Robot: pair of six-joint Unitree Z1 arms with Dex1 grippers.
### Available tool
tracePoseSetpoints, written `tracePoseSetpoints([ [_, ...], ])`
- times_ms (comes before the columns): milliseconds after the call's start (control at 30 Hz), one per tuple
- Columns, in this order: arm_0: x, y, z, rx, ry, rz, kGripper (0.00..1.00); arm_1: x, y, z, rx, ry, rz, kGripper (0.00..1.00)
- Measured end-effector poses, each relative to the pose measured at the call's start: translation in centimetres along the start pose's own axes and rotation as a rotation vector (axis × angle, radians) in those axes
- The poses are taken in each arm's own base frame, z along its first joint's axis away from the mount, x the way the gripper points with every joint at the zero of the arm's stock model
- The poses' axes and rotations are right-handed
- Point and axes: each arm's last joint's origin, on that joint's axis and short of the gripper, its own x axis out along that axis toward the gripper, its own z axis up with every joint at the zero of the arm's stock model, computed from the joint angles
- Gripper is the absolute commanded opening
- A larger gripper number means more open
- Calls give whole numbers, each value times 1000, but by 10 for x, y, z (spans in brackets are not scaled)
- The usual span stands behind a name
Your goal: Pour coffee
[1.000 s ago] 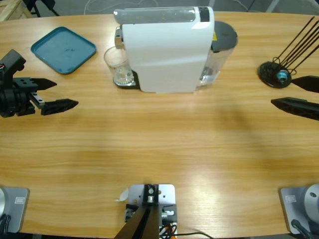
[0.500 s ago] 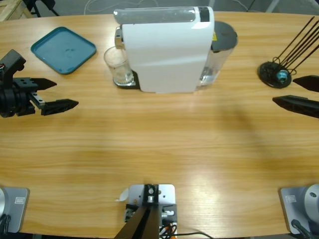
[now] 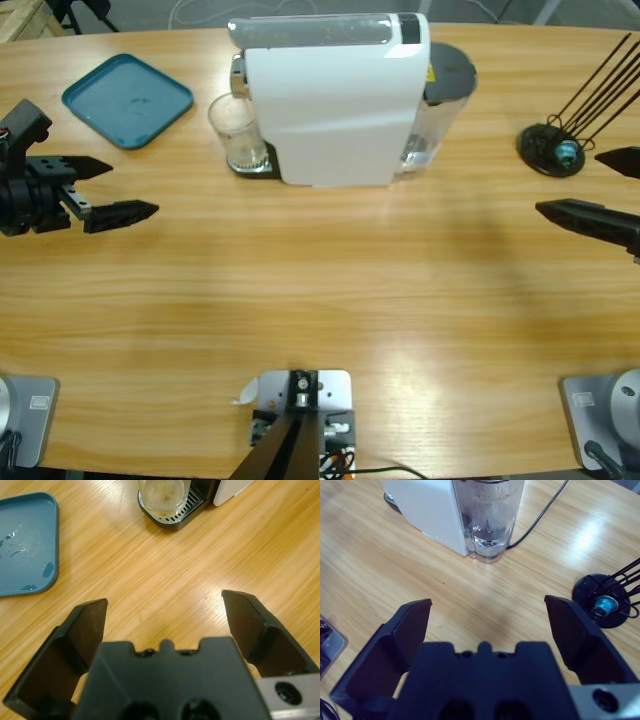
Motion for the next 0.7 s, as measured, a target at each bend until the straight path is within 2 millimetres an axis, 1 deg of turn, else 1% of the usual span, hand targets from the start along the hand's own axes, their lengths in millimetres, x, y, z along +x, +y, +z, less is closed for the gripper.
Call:
tracePoseSetpoints([
  [700,1,0,-2,0,4,0,1000,0,0,0,3,-9,-4,1000],
])
